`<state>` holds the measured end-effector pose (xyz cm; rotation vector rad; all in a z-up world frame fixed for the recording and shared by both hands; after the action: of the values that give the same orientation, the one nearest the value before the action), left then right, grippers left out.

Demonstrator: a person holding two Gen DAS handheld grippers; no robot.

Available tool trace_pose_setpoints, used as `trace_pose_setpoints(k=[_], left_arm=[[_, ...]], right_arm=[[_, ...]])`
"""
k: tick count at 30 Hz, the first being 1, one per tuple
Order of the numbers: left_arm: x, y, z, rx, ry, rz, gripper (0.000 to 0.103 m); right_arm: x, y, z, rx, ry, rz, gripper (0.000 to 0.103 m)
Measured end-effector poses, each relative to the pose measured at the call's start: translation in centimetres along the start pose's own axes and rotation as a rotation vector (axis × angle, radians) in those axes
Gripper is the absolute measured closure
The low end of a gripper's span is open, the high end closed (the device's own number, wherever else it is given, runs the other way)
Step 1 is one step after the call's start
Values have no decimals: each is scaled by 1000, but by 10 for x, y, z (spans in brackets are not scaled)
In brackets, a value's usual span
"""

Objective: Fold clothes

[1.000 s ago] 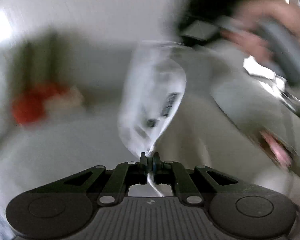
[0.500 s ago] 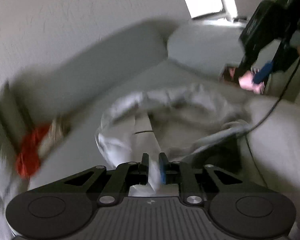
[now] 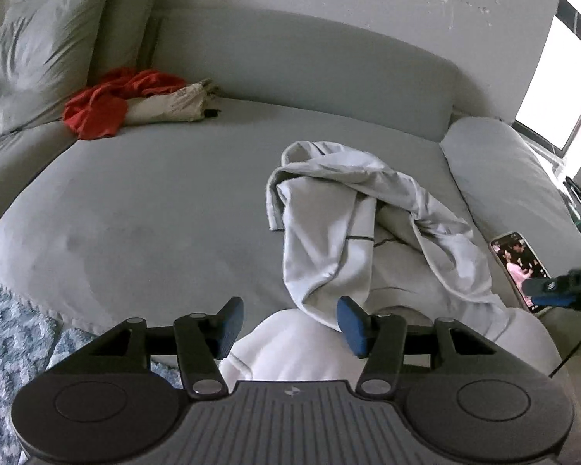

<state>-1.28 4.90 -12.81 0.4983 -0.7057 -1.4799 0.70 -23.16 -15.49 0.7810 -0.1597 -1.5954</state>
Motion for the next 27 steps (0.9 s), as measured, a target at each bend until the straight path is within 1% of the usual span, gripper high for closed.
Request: trace_pose_setpoints(k=[3,5,6,11,13,15,16,17,18,20,21,22,24,25,27], left_arm=[[4,-4,-7,3,30,-62,50],[2,-9,-10,4,45,-93,50],[0,-10,-11,1,49,-102,50],[-7,-15,-15,-13,61,-138,50],[-9,-14,-16,-14,57,-142,50],[-9,-13,-18,-14,56,-150,50],[-8,-10,-18,-9,54,-164,50],[-7,-8,-19,-4,50,-179,50],[-6,-6,-20,2,47,-195,50],[-3,-1,-23,12,32,-230,52],[0,2,-25,16,18,-252,57],[3,5,-28,20,4,-274,62],[7,9,-37,12,6,-328,64],[9,10,-43,-5,16,-359,64],[14,9,-56,-46,40,-425,64]], right_arm=[[-28,-11,-10,21,-41,211,51],[-47,-19,-15,21,-70,342,50],[-54,-24,-19,17,-99,408,50],[-77,-43,-46,-2,-313,712,54],[-81,-45,-54,20,-394,802,54],[-83,-45,-59,54,-437,863,55],[-84,-45,-61,71,-458,893,67],[-83,-44,-63,84,-479,905,101],[-79,-39,-61,91,-486,858,102],[-64,-25,-51,99,-466,681,102],[-52,-19,-47,93,-440,576,102],[-37,-15,-43,78,-396,451,102],[-8,-8,-37,51,-310,228,102],[1,-9,-36,54,-278,173,101],[7,-11,-33,81,-256,159,100]])
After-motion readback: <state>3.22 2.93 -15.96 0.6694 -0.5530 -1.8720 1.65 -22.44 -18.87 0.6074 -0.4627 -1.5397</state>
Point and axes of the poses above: each gripper's, at about its wrist camera, not at the fingertips, and z roughly against the way its jaws point, x to its right, y to its top, the point moved 5 cm from there along -z, roughly the way its jaws point, and after that the axes turned 1 degree about -z, right-handed, at the moved point
